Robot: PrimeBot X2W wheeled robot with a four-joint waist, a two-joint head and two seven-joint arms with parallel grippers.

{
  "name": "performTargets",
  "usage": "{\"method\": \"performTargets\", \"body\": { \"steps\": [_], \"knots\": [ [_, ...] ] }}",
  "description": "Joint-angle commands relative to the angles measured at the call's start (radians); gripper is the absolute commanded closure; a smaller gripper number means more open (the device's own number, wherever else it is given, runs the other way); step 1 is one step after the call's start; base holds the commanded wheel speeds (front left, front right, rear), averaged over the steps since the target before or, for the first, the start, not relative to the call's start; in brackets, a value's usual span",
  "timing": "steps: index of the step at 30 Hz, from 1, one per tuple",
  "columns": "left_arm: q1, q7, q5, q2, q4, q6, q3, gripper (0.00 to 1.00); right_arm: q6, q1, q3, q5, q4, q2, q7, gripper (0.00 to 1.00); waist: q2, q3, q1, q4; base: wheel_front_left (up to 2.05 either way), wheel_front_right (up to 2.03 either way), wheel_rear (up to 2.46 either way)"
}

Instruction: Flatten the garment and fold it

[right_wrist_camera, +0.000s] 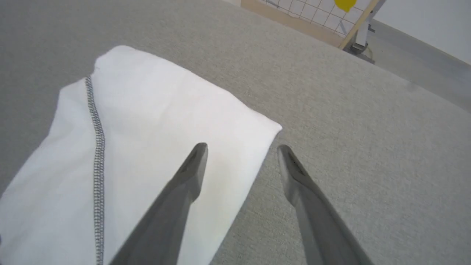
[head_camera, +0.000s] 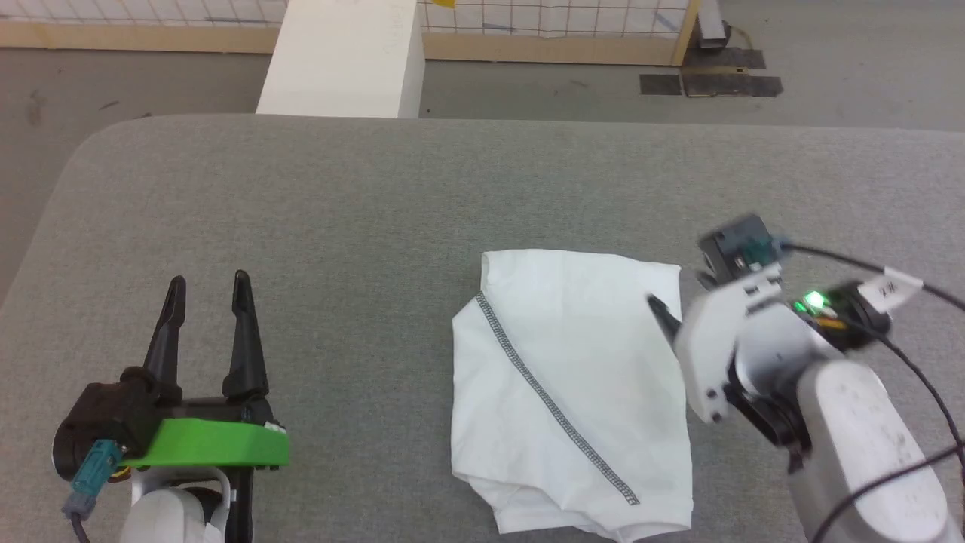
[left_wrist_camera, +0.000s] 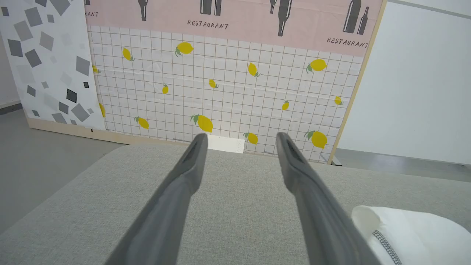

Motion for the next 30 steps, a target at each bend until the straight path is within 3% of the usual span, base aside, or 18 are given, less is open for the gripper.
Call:
{"method": "performTargets", "body": {
  "steps": [1,5,15,16,17,18,23,27,30],
  "knots": [
    [0.009,-0.005,0.007,0.003,-0.002,-0.007,-0.004,0.00,-0.002,0.043,-0.031,-0.035,-0.014,0.016,0.019,0.00,0.0000,0.005,0.0000,-0.007,0.00,0.00,0.00],
    [0.006,-0.005,0.007,0.004,-0.002,-0.007,-0.011,0.00,-0.002,0.136,-0.095,-0.082,-0.024,0.053,0.067,0.00,0.0000,0.020,0.0000,-0.007,0.00,0.00,0.00],
    [-0.005,-0.005,0.007,0.002,0.004,-0.007,-0.029,0.00,-0.002,0.198,-0.079,-0.086,0.051,0.087,0.110,0.00,0.0000,0.046,0.0000,0.014,0.00,0.00,0.00],
    [-0.005,-0.005,0.007,0.002,0.004,-0.007,-0.030,0.00,-0.002,0.197,-0.080,-0.086,0.058,0.087,0.112,0.08,0.0000,0.046,0.0000,0.015,0.00,0.00,0.00],
    [-0.005,-0.005,0.008,0.001,0.005,-0.007,-0.029,0.00,-0.002,0.195,-0.081,-0.087,0.064,0.088,0.110,0.91,0.0000,0.046,0.0000,0.016,0.00,0.00,0.00],
    [-0.005,-0.005,0.008,0.001,0.005,-0.007,-0.029,0.00,-0.002,0.193,-0.080,-0.088,0.068,0.088,0.109,1.00,0.0000,0.045,0.0000,0.016,0.00,0.00,0.00],
    [0.014,-0.005,0.012,-0.002,0.000,-0.007,-0.011,0.00,-0.002,0.181,-0.047,-0.063,0.052,0.048,0.109,1.00,0.0000,0.037,0.0000,-0.010,0.00,0.00,0.00],
    [0.035,-0.005,0.013,-0.002,-0.014,-0.006,0.010,0.00,-0.002,0.162,0.028,-0.024,-0.006,-0.067,0.139,1.00,0.0000,0.045,0.0000,-0.081,0.00,0.00,0.00],
    [0.051,-0.005,0.009,0.000,-0.031,-0.005,0.038,0.00,-0.002,0.123,0.119,0.018,-0.048,-0.193,0.176,1.00,0.0000,0.064,0.0000,-0.174,0.00,0.00,0.00]
  ]
}}
